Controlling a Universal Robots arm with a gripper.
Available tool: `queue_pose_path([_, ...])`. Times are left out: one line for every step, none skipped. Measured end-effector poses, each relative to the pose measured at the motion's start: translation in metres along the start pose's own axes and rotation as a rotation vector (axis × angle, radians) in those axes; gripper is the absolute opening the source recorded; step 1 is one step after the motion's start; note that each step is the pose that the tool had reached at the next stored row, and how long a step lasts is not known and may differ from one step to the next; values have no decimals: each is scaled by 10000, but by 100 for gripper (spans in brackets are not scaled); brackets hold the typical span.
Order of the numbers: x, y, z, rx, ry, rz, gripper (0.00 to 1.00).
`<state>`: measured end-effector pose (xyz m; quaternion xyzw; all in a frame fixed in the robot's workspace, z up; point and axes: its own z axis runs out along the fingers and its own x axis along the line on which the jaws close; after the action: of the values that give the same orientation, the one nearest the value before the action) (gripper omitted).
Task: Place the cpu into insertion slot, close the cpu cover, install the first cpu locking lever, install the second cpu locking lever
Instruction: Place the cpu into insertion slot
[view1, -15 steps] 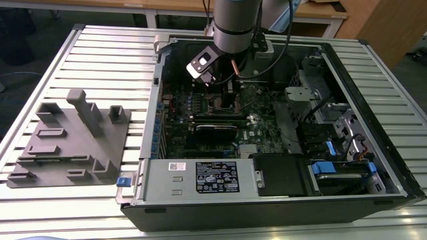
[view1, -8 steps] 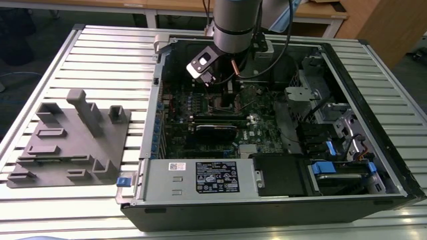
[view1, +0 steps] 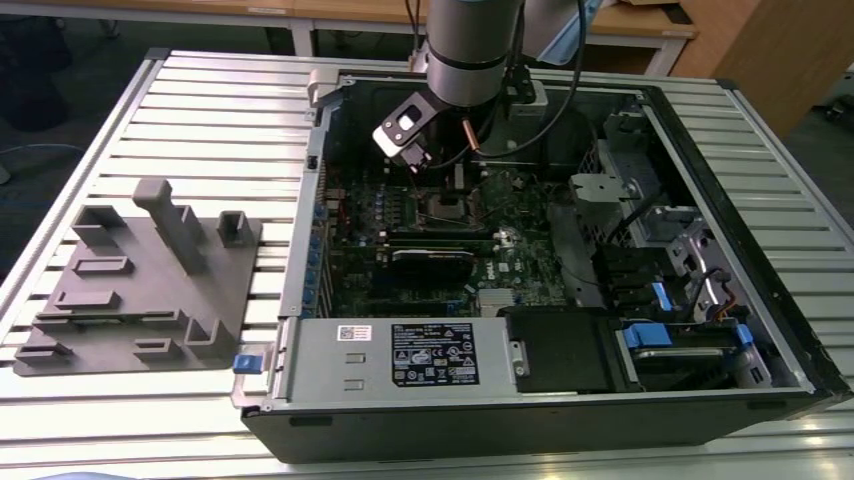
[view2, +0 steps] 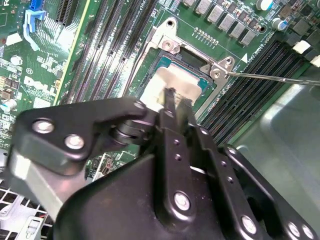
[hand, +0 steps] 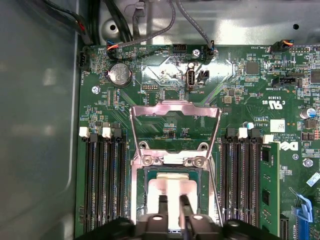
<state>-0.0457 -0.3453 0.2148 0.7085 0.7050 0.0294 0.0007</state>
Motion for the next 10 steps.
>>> queue_pose_path([0,0,0,0,0,0,17])
queue_pose_path([0,0,0,0,-1,0,11])
queue_pose_path([0,0,0,0,-2,-1,11])
queue_pose_path([0,0,0,0,-2,0,11])
queue_pose_path([0,0,0,0,-2,0,11])
queue_pose_path([0,0,0,0,-3,0,11])
queue_pose_path([0,0,0,0,-3,-1,11])
queue_pose_path([0,0,0,0,-3,-1,11])
queue_pose_path([0,0,0,0,-4,-1,11])
queue_pose_path([0,0,0,0,-4,-1,11])
